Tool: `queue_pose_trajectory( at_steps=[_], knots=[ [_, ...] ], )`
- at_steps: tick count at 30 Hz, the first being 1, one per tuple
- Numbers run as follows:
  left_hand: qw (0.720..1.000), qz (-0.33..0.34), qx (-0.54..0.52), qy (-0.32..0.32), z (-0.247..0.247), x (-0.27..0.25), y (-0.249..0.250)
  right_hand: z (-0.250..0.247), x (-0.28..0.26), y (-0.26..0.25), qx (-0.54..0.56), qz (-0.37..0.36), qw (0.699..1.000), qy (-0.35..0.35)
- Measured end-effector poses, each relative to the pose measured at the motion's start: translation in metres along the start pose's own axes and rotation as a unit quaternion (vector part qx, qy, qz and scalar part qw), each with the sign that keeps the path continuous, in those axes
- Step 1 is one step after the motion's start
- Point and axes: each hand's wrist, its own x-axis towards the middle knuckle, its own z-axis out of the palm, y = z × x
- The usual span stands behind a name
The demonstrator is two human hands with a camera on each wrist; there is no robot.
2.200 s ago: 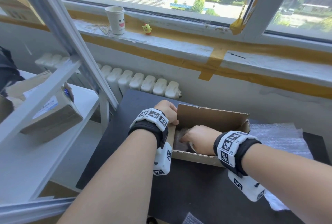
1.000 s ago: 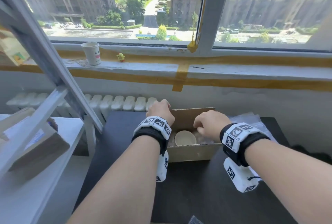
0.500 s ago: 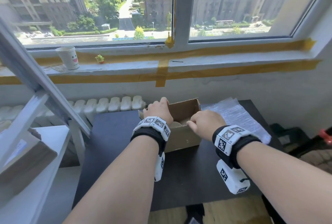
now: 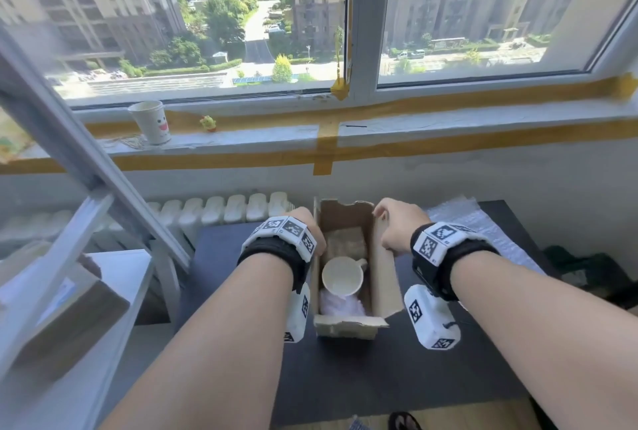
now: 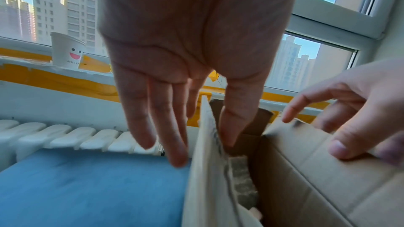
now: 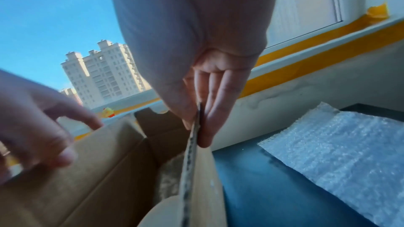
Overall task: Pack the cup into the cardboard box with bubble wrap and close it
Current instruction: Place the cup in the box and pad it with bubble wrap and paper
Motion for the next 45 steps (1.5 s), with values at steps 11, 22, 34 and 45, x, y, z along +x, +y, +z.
queue_pose_trajectory(
  at_steps=[11, 22, 34, 45],
  knots=[
    [0.989, 0.084, 0.101, 0.064, -0.015, 0.015, 0.028, -0.003, 0.015, 0.004, -0.164, -0.013, 0.963, -0.211],
    [0.995, 0.067, 0.035, 0.069, -0.012, 0.018, 0.031, -0.020, 0.039, 0.004, -0.164, -0.021, 0.986, -0.013],
    [0.984, 0.090, 0.029, 0.154, -0.012, 0.022, 0.074, -0.037, 0.050, 0.032, -0.079, -0.060, 0.994, 0.049],
    [0.974, 0.212, 0.077, 0.004, 0.038, 0.034, 0.181, -0.039, 0.052, 0.134, -0.058, 0.047, 0.997, -0.003]
  ],
)
